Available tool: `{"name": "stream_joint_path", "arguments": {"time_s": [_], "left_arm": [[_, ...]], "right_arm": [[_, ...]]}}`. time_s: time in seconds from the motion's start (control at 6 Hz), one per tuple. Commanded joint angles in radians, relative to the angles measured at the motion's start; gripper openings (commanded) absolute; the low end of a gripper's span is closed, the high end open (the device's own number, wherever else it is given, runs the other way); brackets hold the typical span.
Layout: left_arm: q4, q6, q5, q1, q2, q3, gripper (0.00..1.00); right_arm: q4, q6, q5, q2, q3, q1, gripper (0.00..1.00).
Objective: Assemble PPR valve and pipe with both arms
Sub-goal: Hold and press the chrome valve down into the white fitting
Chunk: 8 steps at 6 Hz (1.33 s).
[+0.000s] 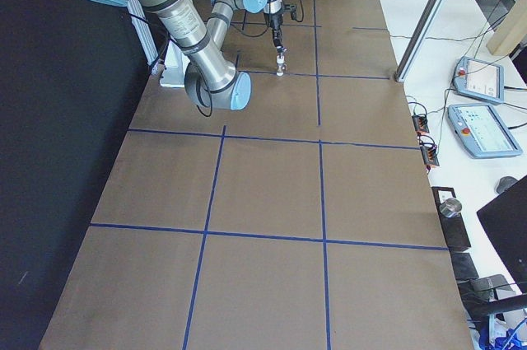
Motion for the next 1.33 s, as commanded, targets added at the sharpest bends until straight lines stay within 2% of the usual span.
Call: {"name": "stream_joint_path", "arguments": {"time_s": [0.0, 1.17], "left_arm": [[0.0, 0.0, 0.0, 0.0, 0.0, 0.0, 1.0], [0.0, 0.001, 0.0, 0.0, 0.0, 0.002, 1.0]], "right_arm": [[-0.001, 0.0, 0.0, 0.0, 0.001, -0.002, 0.0], [0.0, 0.002, -0.002, -0.008, 0.001, -0.017, 0.0]]}}
